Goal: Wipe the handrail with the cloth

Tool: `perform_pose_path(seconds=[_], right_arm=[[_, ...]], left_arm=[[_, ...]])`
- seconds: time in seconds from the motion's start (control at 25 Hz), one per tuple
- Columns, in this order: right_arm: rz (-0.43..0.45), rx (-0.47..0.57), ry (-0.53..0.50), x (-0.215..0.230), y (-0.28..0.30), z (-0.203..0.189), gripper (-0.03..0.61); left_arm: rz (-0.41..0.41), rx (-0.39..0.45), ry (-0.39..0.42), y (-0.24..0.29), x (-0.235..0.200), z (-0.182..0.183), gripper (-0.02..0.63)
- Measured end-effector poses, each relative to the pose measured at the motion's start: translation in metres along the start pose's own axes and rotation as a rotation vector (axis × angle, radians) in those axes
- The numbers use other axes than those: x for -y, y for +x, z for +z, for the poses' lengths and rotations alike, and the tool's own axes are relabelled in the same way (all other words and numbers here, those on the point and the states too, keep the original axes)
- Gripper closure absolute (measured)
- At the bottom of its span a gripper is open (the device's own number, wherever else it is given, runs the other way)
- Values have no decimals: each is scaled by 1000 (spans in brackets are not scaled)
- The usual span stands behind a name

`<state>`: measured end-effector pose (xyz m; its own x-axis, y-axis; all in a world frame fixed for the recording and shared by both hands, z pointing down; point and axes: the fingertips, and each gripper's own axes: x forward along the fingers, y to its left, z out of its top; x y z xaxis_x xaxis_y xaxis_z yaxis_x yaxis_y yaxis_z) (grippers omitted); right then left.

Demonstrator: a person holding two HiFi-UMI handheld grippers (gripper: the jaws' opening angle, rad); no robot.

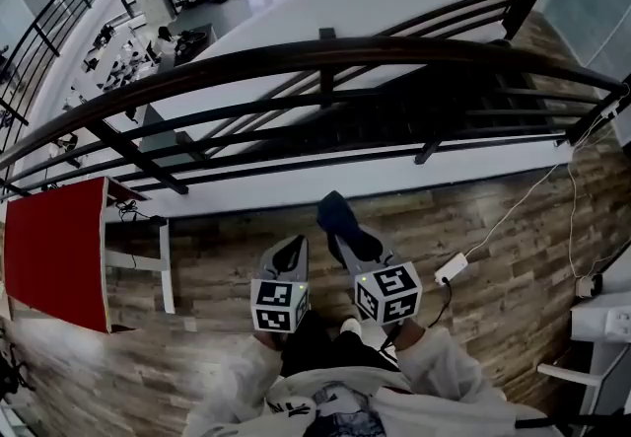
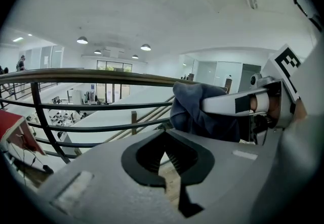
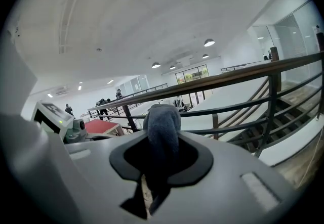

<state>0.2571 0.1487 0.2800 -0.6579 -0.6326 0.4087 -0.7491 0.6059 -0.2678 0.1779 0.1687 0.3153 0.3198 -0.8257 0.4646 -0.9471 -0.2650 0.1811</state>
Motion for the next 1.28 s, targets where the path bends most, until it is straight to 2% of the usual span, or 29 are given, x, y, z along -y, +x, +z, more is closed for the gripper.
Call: perform_pose_path(seconds=[0.16, 0.32, 0.56, 1.28], right_arm=[[11, 11, 17, 7, -35, -2, 499], [-5, 45, -1, 6, -57, 4, 499], [-45, 100, -48, -1, -68, 25, 502], [-56, 89, -49, -33, -78, 18, 502]], left_arm=[[27, 18, 31, -18, 29, 4, 611], [47, 28, 67, -32, 40, 15, 611], [24, 57, 94, -45, 51, 37, 611], [-13, 67, 27, -82, 53, 24, 611]])
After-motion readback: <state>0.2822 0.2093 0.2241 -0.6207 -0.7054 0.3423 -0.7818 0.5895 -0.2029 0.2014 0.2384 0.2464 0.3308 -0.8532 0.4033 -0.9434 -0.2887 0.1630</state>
